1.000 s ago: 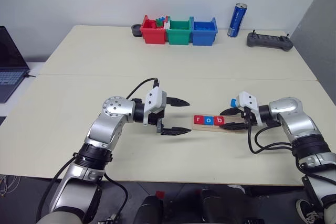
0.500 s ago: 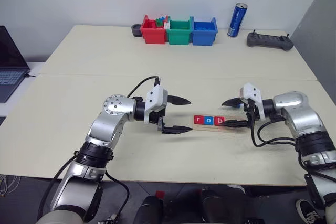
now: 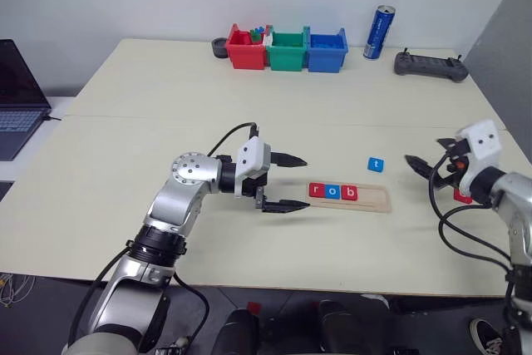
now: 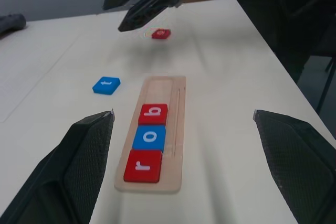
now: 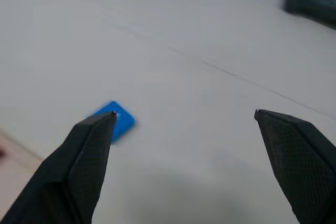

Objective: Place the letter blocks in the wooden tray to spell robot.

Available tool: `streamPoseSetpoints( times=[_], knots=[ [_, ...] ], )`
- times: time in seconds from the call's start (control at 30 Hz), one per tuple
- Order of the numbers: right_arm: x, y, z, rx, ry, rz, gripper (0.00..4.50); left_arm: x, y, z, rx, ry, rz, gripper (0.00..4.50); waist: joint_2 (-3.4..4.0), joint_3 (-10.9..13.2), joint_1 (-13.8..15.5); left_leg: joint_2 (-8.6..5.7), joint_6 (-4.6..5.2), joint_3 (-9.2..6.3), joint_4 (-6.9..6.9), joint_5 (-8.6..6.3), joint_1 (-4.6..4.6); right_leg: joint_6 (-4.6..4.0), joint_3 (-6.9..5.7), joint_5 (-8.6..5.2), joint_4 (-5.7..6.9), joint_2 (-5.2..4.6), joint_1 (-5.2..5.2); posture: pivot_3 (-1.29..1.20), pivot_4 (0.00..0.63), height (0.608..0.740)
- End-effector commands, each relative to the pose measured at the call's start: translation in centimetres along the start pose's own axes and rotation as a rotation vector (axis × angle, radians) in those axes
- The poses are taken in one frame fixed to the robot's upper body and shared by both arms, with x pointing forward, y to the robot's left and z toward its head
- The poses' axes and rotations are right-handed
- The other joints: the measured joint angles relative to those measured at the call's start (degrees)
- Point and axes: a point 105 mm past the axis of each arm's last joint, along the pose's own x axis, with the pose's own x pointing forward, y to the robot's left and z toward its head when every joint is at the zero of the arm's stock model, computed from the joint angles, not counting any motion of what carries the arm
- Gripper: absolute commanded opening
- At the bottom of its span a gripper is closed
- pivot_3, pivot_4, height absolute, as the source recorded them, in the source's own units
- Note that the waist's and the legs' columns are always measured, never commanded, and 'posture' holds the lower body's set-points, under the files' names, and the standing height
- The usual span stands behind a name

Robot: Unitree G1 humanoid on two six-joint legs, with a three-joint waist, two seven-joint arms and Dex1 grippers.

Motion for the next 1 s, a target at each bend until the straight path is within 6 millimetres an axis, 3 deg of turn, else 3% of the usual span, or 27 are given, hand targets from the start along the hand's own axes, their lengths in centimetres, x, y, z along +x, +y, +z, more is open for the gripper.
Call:
streamPoseSetpoints(
  times=[0.03,0.3,0.53,0.63,0.87,1.0],
  knots=[
    [-2.0,-1.8,0.1,0.007,-0.007,-0.26,4.48,0.6,0.0,1.0,0.043,-0.022,-0.026,4.5,0.03,-0.02,-0.2,0.0,0.0,0.05,0.0,0.0,0.0,0.0,0.04,0.0,0.01,0.0,-0.03,0.0,0.15,0.74],
    [-2.8,-2.2,-3.7,0.173,0.123,-0.482,4.48,1.1,-0.2,1.2,0.048,-0.028,-0.062,4.5,0.1,-0.05,-0.53,0.01,0.0,0.14,0.0,0.0,0.04,0.0,0.15,0.0,0.04,0.06,-0.05,0.0,0.15,0.74],
    [-2.3,-3.1,-5.2,0.323,0.19,-0.548,4.48,1.4,-0.3,1.8,0.051,-0.036,-0.073,4.5,0.12,-0.06,-0.61,0.01,0.01,0.15,-0.01,0.0,0.05,0.0,0.16,0.0,0.04,0.06,-0.05,0.0,0.15,0.74],
    [-2.0,-3.1,-5.6,0.356,0.21,-0.54,4.48,1.2,-0.3,1.7,0.05,-0.031,-0.07,4.5,0.12,-0.06,-0.66,0.01,0.01,0.15,-0.02,0.0,0.04,0.0,0.16,0.0,0.04,0.06,-0.05,0.0,0.15,0.74],
    [-0.9,-0.9,-6.3,0.39,0.254,-0.437,4.48,1.2,-0.2,1.8,0.055,-0.031,-0.053,4.5,0.14,-0.06,-0.84,0.04,0.01,0.16,-0.03,0.0,0.06,0.0,0.17,0.0,0.04,0.1,-0.05,0.0,0.15,0.74],
    [-0.6,-1.2,-6.8,0.371,0.261,-0.432,4.48,1.0,-0.1,1.7,0.054,-0.028,-0.044,4.5,0.14,-0.06,-0.92,0.05,0.01,0.16,-0.03,0.0,0.07,0.0,0.18,0.0,0.04,0.11,-0.05,0.0,0.15,0.74]
  ],
)
